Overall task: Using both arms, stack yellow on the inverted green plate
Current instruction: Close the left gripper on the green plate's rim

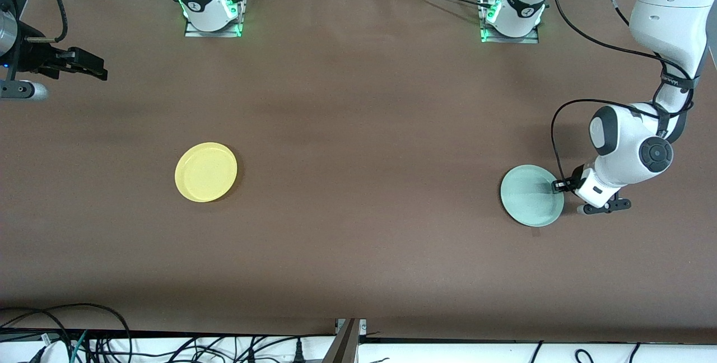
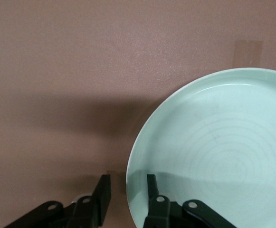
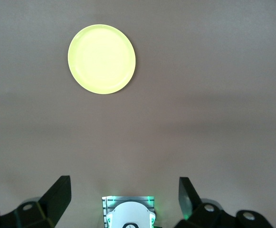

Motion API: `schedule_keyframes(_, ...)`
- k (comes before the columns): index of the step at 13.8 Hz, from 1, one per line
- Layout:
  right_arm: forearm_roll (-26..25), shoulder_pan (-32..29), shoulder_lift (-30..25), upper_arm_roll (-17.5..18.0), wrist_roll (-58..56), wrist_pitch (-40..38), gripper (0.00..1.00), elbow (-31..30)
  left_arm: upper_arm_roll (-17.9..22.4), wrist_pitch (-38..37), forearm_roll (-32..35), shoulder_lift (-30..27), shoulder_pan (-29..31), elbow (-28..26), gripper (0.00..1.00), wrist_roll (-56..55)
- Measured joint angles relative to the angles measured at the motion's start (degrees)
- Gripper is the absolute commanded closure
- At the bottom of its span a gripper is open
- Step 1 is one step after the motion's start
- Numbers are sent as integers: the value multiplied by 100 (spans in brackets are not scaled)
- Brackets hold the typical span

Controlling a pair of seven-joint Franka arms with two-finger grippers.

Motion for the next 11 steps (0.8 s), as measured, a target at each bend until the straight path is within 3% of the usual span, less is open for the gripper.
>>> schedule_keyframes(11, 0, 0, 0, -10, 0, 0, 0, 0, 0, 0, 0, 0, 0, 35, 68, 1)
